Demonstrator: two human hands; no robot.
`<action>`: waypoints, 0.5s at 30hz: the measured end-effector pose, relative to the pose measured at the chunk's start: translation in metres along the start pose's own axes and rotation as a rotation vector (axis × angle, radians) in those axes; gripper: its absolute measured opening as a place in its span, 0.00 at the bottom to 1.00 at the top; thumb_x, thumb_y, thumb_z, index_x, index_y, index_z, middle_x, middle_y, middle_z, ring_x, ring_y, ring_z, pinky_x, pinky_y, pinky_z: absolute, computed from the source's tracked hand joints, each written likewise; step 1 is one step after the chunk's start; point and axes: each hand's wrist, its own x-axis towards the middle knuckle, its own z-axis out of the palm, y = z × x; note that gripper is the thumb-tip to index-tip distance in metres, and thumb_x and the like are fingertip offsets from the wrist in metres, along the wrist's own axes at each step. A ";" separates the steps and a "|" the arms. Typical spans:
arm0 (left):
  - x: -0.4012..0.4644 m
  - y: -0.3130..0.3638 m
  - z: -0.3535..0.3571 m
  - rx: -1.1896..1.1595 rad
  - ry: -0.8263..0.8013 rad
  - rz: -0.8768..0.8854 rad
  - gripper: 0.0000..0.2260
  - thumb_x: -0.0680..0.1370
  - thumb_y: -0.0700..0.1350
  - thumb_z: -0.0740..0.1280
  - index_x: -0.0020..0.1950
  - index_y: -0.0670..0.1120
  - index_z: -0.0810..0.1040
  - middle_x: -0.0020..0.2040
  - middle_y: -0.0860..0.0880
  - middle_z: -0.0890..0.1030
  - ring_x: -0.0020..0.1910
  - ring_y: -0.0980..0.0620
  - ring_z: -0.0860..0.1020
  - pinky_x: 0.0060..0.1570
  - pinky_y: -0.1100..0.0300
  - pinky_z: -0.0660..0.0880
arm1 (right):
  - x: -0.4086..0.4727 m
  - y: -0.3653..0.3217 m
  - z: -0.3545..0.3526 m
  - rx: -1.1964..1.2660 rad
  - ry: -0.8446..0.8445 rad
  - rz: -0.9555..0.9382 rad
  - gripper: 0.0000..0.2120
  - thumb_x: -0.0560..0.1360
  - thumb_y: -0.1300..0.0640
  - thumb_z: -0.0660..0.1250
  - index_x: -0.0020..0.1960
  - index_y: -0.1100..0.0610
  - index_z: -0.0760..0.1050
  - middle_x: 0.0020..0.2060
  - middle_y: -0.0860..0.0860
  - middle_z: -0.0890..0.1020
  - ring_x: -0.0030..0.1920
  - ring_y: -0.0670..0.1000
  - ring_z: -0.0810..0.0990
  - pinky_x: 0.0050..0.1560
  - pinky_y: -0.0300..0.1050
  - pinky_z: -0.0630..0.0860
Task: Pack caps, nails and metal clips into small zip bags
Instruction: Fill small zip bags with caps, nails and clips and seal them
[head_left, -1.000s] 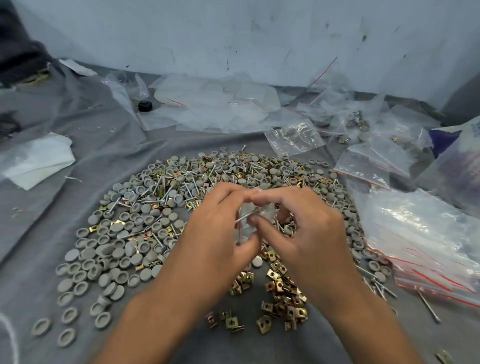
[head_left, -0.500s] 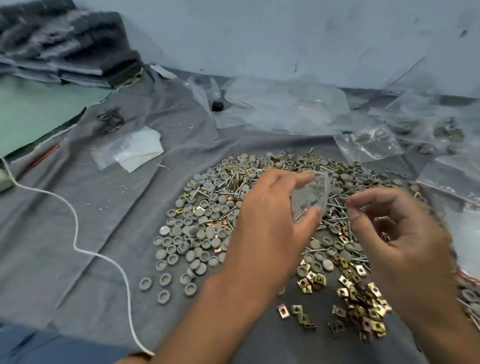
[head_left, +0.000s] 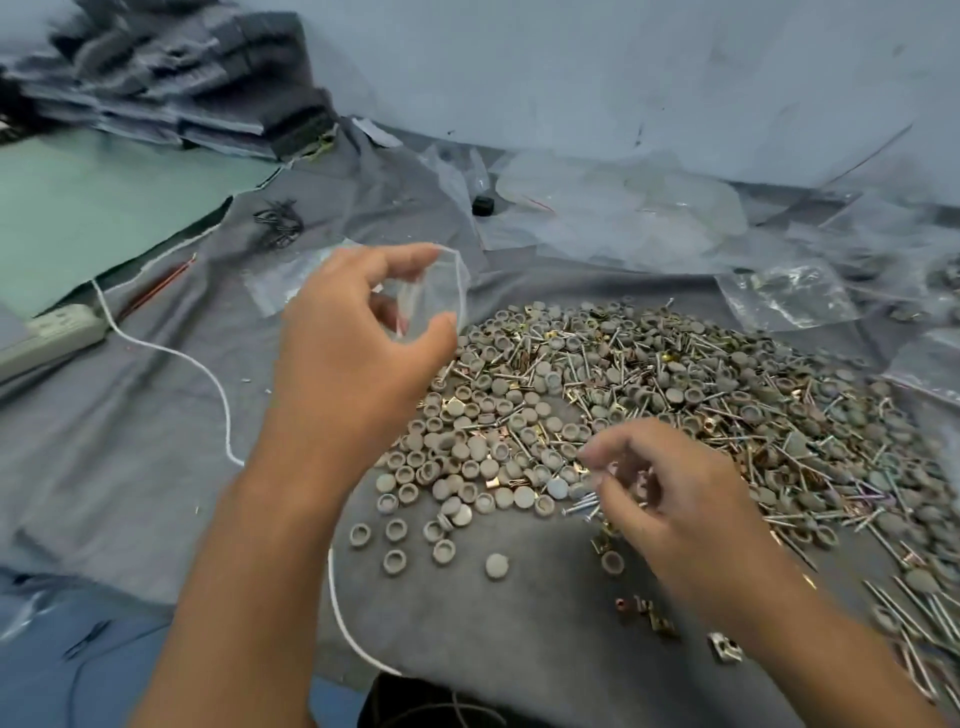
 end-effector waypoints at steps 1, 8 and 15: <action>0.002 -0.003 -0.004 0.019 0.018 0.008 0.17 0.74 0.42 0.72 0.62 0.55 0.80 0.55 0.58 0.79 0.39 0.57 0.76 0.39 0.71 0.69 | 0.005 -0.006 0.009 -0.036 -0.060 -0.011 0.08 0.77 0.56 0.70 0.51 0.43 0.78 0.44 0.35 0.78 0.47 0.36 0.77 0.43 0.27 0.70; 0.000 -0.017 -0.012 0.107 0.103 0.002 0.20 0.74 0.35 0.67 0.63 0.51 0.80 0.55 0.55 0.79 0.38 0.59 0.73 0.42 0.75 0.68 | 0.067 -0.046 0.092 -0.355 -0.348 -0.227 0.18 0.82 0.46 0.64 0.71 0.45 0.73 0.64 0.46 0.71 0.66 0.49 0.68 0.67 0.50 0.73; -0.003 -0.027 -0.002 0.119 -0.085 0.035 0.22 0.73 0.39 0.71 0.66 0.55 0.78 0.58 0.58 0.76 0.44 0.67 0.73 0.51 0.77 0.66 | 0.077 -0.042 0.100 -0.514 -0.414 -0.205 0.31 0.66 0.54 0.83 0.63 0.46 0.71 0.54 0.44 0.77 0.54 0.49 0.78 0.52 0.50 0.81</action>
